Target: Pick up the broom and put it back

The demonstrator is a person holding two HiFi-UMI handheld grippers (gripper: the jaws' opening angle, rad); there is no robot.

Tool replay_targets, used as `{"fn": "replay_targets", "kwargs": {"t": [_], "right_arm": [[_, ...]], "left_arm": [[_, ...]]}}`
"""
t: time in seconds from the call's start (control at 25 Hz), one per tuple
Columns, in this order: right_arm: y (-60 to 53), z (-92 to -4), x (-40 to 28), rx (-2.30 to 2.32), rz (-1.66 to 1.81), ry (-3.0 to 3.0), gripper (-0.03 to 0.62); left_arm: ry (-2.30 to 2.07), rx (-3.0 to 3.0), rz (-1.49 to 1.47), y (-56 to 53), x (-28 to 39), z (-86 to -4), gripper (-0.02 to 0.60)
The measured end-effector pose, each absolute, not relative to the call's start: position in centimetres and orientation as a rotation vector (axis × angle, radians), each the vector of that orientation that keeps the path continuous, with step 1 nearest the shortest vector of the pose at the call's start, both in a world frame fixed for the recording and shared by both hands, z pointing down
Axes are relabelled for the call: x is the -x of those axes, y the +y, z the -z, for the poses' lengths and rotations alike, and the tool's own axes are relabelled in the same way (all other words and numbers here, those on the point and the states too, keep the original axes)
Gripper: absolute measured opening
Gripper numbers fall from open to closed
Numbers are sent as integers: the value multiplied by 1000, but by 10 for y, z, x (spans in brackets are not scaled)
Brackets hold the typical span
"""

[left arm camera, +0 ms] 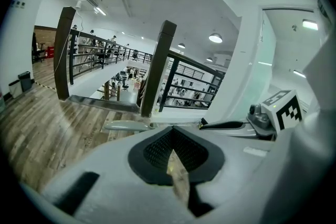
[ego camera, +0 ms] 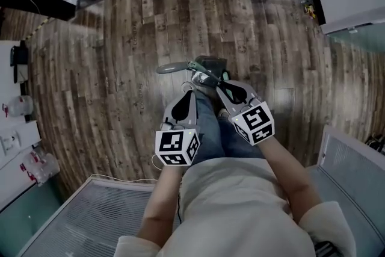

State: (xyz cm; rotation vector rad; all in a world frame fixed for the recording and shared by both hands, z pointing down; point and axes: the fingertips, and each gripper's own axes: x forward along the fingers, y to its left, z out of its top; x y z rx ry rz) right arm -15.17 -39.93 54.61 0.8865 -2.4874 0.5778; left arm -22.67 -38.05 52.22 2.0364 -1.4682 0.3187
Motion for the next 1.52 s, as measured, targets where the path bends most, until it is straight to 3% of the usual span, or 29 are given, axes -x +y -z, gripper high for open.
{"fn": "replay_targets", "kwargs": {"t": [0.84, 1.52], "right_arm": [[-440, -629, 196, -772, -458, -2360, 153], [-459, -668, 214, -705, -425, -2306, 166]], "left_arm": [[-1422, -1951, -362, -405, 259, -584, 6], [-1386, -1908, -375, -415, 269, -608, 6]]}}
